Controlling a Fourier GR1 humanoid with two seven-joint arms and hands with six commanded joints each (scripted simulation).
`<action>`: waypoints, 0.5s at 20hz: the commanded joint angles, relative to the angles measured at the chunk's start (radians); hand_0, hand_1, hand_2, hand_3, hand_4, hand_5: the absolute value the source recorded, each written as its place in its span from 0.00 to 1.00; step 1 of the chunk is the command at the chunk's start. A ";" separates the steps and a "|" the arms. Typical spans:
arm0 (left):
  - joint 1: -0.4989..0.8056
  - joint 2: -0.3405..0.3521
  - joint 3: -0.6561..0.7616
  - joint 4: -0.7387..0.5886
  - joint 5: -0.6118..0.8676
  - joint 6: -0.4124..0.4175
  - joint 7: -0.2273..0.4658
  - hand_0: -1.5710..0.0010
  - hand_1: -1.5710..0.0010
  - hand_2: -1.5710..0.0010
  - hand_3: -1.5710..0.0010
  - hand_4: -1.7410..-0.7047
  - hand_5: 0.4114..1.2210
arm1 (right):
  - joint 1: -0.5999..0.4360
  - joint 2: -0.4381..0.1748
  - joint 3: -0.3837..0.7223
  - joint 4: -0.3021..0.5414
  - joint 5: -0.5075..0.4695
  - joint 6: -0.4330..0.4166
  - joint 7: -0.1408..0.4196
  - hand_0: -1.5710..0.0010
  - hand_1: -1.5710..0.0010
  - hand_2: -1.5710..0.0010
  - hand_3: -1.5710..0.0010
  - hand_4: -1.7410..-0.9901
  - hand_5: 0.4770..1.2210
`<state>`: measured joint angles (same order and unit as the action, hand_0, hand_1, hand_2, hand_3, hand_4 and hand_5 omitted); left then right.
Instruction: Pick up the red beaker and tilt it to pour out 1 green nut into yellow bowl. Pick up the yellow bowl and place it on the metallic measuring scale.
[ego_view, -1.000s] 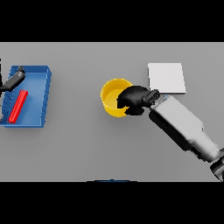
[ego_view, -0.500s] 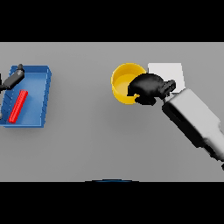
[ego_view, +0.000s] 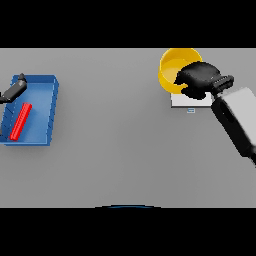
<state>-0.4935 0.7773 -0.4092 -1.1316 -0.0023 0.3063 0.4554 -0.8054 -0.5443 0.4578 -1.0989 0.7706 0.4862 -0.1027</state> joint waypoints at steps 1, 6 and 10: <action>0.007 0.001 0.000 -0.005 0.000 0.002 -0.003 1.00 1.00 1.00 1.00 0.97 0.35 | -0.005 -0.007 -0.013 0.024 -0.007 -0.007 -0.019 0.00 0.00 0.04 0.25 0.00 1.00; -0.004 0.002 0.000 0.012 -0.004 -0.007 -0.004 1.00 1.00 1.00 1.00 0.98 0.34 | -0.004 -0.005 -0.035 0.165 0.023 -0.102 -0.047 0.00 0.00 0.06 0.22 0.00 1.00; 0.018 0.015 0.002 -0.019 -0.004 0.003 -0.003 1.00 1.00 1.00 1.00 0.98 0.33 | -0.013 0.012 -0.046 0.278 0.037 -0.144 -0.067 0.00 0.00 0.10 0.14 0.00 1.00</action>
<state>-0.4753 0.7917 -0.4073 -1.1508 -0.0065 0.3087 0.4510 -0.8175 -0.5321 0.4123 -0.8207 0.8078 0.3425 -0.1679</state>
